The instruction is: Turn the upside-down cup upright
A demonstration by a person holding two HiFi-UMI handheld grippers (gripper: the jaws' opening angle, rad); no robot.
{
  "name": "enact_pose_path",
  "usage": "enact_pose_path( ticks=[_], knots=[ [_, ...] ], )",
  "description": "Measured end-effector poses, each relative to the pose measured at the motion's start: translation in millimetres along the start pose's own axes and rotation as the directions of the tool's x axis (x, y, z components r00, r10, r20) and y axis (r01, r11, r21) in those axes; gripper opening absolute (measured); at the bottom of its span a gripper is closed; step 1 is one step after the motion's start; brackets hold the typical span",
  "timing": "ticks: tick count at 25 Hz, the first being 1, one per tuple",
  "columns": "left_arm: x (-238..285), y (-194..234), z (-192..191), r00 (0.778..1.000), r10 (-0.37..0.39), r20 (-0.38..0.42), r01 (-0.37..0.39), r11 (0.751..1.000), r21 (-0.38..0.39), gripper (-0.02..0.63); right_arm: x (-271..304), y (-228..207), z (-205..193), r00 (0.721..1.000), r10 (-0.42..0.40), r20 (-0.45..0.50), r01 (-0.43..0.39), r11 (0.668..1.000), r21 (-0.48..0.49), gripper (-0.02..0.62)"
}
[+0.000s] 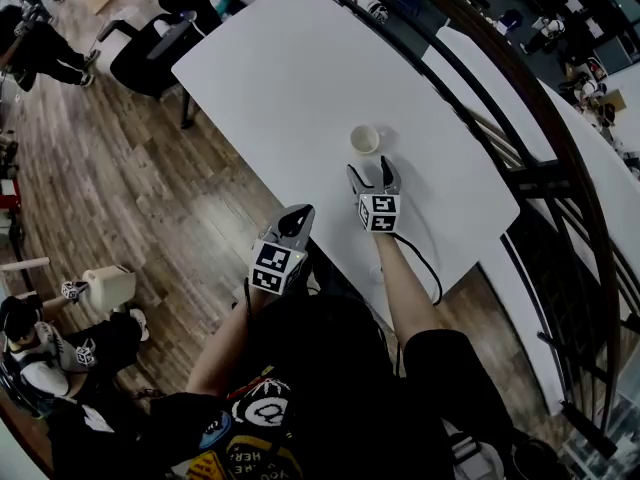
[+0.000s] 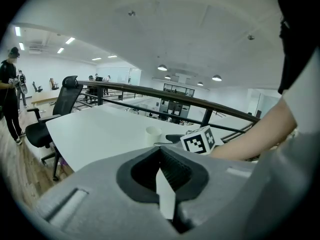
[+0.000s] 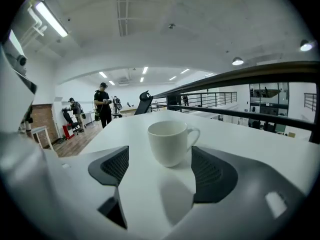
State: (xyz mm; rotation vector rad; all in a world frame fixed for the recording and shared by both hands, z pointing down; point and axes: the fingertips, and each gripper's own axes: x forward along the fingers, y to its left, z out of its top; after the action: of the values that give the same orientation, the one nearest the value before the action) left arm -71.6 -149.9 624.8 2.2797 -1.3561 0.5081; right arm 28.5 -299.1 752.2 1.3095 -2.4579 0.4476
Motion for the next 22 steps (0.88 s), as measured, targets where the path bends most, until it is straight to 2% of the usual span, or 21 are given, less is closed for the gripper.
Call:
enact_pose_path(
  ticks=[2, 4, 7, 9, 10, 11, 13, 15, 17, 18, 19, 20, 21, 22],
  knots=[
    [-3, 5, -3, 1.000, 0.000, -0.011, 0.000, 1.000, -0.001, 0.005, 16, -6, 4, 0.999, -0.051, -0.002, 0.051, 0.998, -0.029, 0.391],
    [-3, 14, -5, 1.000, 0.005, -0.015, -0.005, 1.000, -0.013, 0.005, 37, -16, 15, 0.994, -0.108, -0.001, 0.108, 0.993, -0.051, 0.434],
    [-6, 30, -13, 0.999, 0.021, -0.032, -0.022, 0.999, -0.043, 0.005, 59, -17, 24, 0.990, -0.140, -0.009, 0.139, 0.989, -0.047, 0.454],
    [-9, 37, -16, 0.999, 0.029, -0.038, -0.031, 0.998, -0.056, 0.005, 65, -20, 23, 0.987, -0.162, -0.020, 0.162, 0.986, -0.038, 0.434],
    [-10, 40, -15, 0.999, 0.030, -0.037, -0.032, 0.998, -0.060, 0.005, 67, -23, 23, 0.984, -0.174, -0.023, 0.173, 0.984, -0.039, 0.390],
    [-11, 42, -13, 0.999, 0.030, -0.035, -0.032, 0.997, -0.064, 0.005, 68, -26, 24, 0.984, -0.178, -0.023, 0.177, 0.983, -0.042, 0.388],
    [-9, 49, -7, 0.999, 0.030, -0.029, -0.032, 0.996, -0.087, 0.005, 69, -27, 29, 0.986, -0.162, -0.027, 0.160, 0.985, -0.058, 0.391],
    [-3, 57, 7, 1.000, 0.015, -0.011, -0.017, 0.989, -0.150, 0.005, 64, -20, 32, 0.992, -0.121, -0.047, 0.117, 0.989, -0.093, 0.391],
    [9, 64, 31, 0.999, -0.025, 0.022, 0.029, 0.976, -0.217, 0.005, 49, -5, 39, 0.997, -0.067, -0.046, 0.059, 0.986, -0.153, 0.391],
    [18, 66, 45, 0.998, -0.057, 0.028, 0.062, 0.973, -0.224, 0.006, 38, 6, 46, 0.999, -0.034, -0.035, 0.027, 0.982, -0.186, 0.391],
    [29, 64, 58, 0.995, -0.101, 0.019, 0.103, 0.972, -0.212, 0.061, 27, 18, 54, 1.000, 0.002, -0.020, -0.006, 0.976, -0.218, 0.391],
    [42, 60, 68, 0.988, -0.154, -0.007, 0.150, 0.970, -0.194, 0.157, 15, 31, 64, 0.999, 0.039, -0.003, -0.039, 0.968, -0.247, 0.391],
    [55, 53, 75, 0.978, -0.205, -0.045, 0.195, 0.964, -0.179, 0.217, 3, 44, 74, 0.997, 0.074, 0.013, -0.068, 0.960, -0.272, 0.391],
    [68, 46, 80, 0.966, -0.244, -0.084, 0.227, 0.959, -0.173, 0.249, -10, 55, 85, 0.994, 0.103, 0.029, -0.090, 0.953, -0.289, 0.391]
  ],
)
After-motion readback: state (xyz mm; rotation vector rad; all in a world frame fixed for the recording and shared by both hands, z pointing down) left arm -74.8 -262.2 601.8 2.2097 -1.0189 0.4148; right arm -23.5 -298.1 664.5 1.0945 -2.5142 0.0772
